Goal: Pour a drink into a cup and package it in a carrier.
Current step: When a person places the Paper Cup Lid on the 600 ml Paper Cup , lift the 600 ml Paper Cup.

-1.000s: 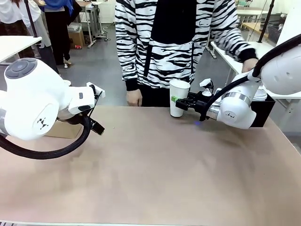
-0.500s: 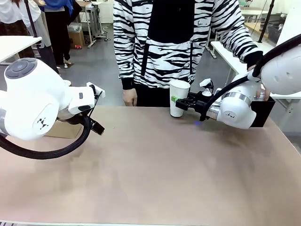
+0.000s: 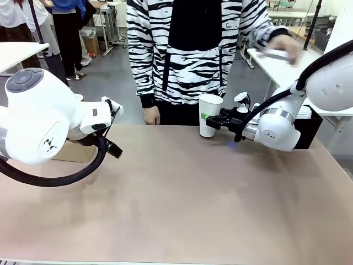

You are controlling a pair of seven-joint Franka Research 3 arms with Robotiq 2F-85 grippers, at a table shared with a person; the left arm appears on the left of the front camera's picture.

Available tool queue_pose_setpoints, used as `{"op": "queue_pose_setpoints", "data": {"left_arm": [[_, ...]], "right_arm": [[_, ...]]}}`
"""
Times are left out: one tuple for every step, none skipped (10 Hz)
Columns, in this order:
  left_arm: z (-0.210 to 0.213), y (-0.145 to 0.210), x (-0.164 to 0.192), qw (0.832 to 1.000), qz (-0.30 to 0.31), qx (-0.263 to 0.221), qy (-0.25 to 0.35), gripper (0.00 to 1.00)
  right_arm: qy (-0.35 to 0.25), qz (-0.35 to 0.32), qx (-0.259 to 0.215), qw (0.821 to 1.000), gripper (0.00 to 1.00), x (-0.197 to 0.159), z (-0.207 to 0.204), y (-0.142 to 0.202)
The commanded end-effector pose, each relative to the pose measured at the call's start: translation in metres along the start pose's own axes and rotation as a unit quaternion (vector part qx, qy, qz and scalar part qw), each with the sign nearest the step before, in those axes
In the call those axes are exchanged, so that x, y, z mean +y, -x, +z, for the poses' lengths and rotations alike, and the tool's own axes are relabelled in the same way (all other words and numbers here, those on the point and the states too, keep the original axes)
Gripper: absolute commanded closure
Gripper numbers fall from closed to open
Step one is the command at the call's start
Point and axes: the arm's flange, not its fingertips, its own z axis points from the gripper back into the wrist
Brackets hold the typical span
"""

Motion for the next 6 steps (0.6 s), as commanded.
{"op": "queue_pose_setpoints", "data": {"left_arm": [[0.0006, -0.0001, -0.0002, 1.0, 0.0, -0.001, 0.001, 0.0], [0.0006, -0.0001, -0.0002, 1.0, 0.0, -0.001, 0.001, 0.0], [0.0006, -0.0001, -0.0002, 1.0, 0.0, -0.001, 0.001, 0.0], [0.0006, -0.0001, -0.0002, 1.0, 0.0, -0.001, 0.001, 0.0], [0.0006, -0.0001, -0.0002, 1.0, 0.0, -0.001, 0.001, 0.0], [0.0006, -0.0001, -0.0002, 1.0, 0.0, -0.001, 0.001, 0.0]], "right_arm": [[0.002, -0.001, -0.001, 1.0, 0.4, 0.0012, -0.0016, -0.0018], [0.002, -0.001, -0.001, 1.0, 0.4, 0.0012, -0.0016, -0.0018], [0.002, -0.001, -0.001, 1.0, 0.4, 0.0012, -0.0016, -0.0018], [0.002, -0.001, -0.001, 1.0, 0.4, 0.0012, -0.0016, -0.0018], [0.002, -0.001, -0.001, 1.0, 0.4, 0.0012, -0.0016, -0.0018], [0.002, -0.001, -0.001, 1.0, 0.4, 0.0012, -0.0016, -0.0018]]}}
